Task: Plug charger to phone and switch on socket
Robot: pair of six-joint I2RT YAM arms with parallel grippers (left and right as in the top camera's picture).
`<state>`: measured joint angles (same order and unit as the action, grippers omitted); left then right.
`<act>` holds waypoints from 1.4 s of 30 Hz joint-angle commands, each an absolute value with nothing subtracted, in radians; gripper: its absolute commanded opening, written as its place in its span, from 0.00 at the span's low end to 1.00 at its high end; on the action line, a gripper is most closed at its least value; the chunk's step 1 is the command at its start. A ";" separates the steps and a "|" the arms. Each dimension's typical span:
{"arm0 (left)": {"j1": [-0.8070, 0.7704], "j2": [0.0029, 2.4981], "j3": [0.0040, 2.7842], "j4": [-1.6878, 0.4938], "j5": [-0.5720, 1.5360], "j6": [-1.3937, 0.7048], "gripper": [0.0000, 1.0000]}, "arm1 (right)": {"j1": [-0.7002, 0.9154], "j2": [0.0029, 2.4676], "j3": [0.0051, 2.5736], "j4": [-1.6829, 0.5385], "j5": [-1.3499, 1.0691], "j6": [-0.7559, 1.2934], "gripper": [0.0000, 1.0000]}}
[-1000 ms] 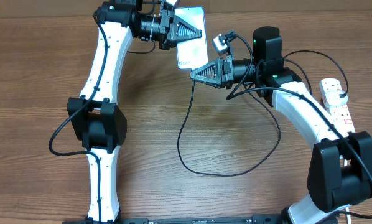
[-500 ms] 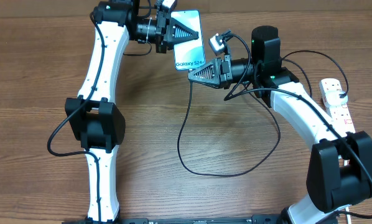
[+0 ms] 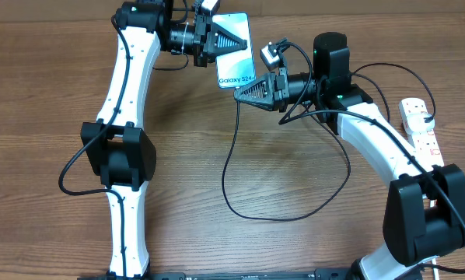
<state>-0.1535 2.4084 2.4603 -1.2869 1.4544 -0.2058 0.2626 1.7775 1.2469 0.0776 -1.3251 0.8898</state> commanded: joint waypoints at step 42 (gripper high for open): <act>-0.194 2.395 2.469 -1.421 1.361 0.292 0.04 | 0.141 1.762 1.264 0.041 -1.275 0.649 1.00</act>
